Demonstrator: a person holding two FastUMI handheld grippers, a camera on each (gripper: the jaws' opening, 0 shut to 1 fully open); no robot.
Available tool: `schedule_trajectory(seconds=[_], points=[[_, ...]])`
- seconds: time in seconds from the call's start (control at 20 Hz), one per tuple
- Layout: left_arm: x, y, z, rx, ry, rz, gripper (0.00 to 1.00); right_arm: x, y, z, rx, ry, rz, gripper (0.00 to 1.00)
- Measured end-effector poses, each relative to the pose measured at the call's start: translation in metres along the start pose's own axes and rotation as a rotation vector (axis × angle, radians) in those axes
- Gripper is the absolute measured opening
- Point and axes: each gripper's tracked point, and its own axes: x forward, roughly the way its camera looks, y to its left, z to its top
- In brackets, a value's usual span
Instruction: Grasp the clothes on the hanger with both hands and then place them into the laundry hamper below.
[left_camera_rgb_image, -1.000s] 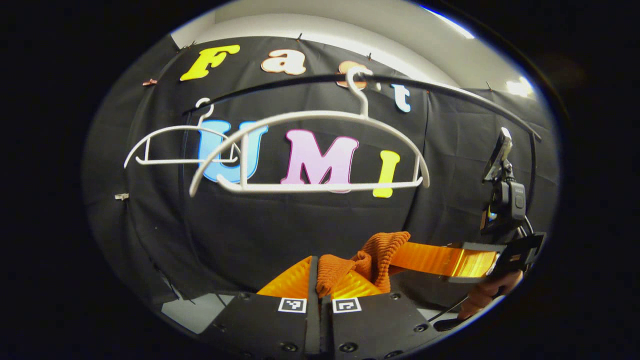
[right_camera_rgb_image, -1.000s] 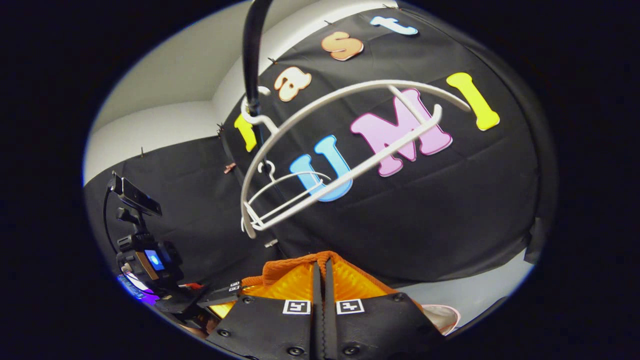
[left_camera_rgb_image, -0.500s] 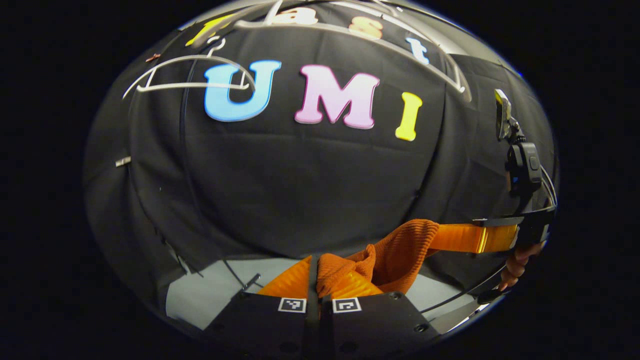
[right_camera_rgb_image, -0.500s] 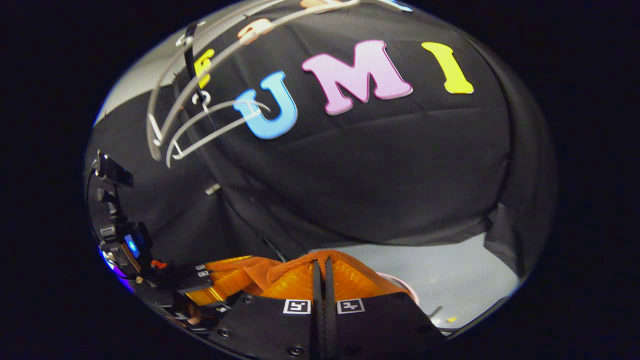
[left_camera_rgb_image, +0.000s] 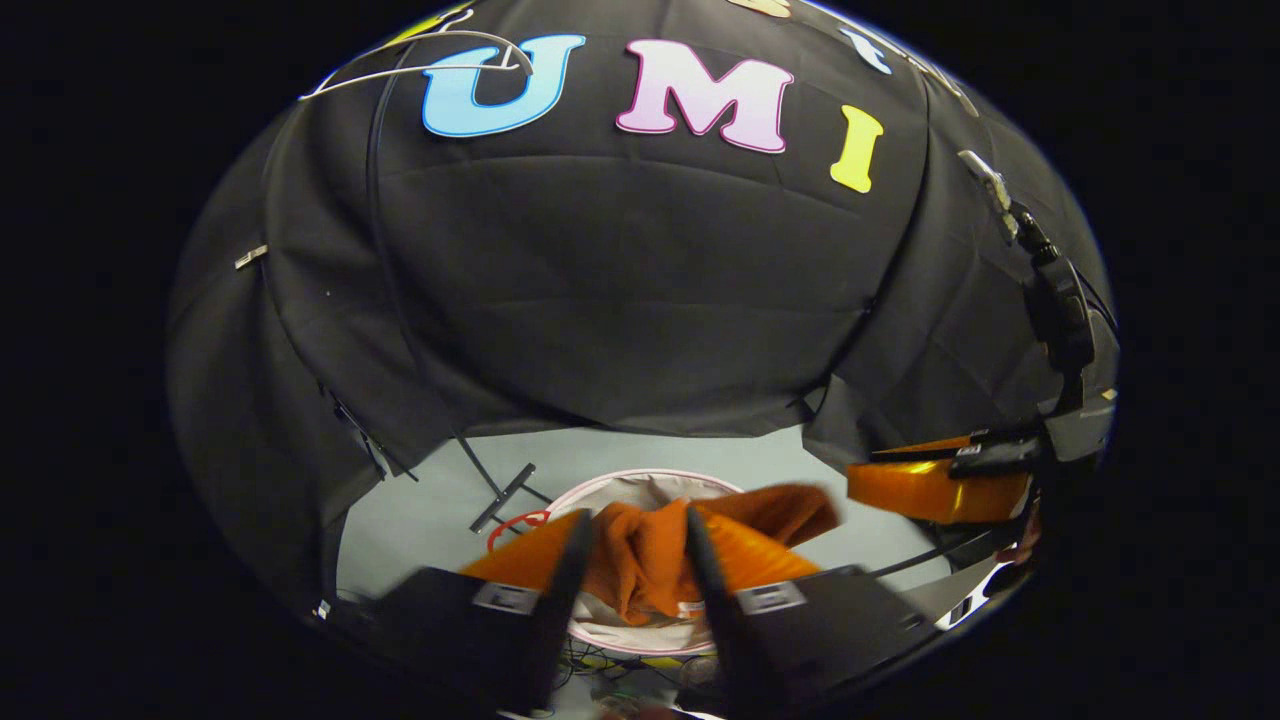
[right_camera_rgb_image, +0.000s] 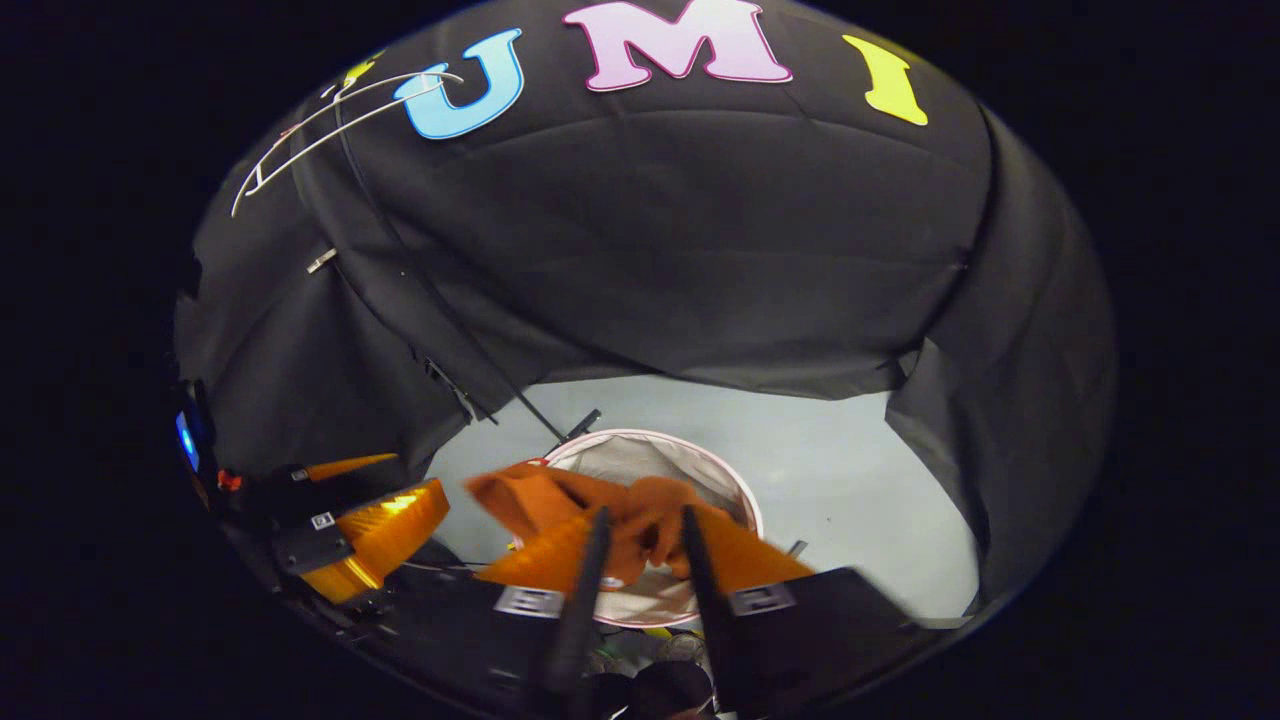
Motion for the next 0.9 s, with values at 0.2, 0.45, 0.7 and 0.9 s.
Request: schedule_trajectory(seconds=[0.2,0.45,0.7,0.9], points=[[-0.003,0.009,-0.006,-0.010,0.013,0.015,0.96,-0.006,-0.004,-0.003,-0.061,-0.013,-0.043,0.99],[-0.021,0.004,-0.005,-0.008,-0.022,-0.015,0.96,-0.022,0.011,-0.012,0.000,-0.023,-0.036,0.99],[-0.057,-0.001,-0.006,0.021,-0.060,-0.040,0.96,-0.057,0.022,-0.010,-0.010,-0.089,-0.074,0.99],[-0.099,0.002,0.021,-0.029,-0.139,-0.034,0.96,-0.099,0.043,0.003,0.016,-0.157,-0.069,0.99]])
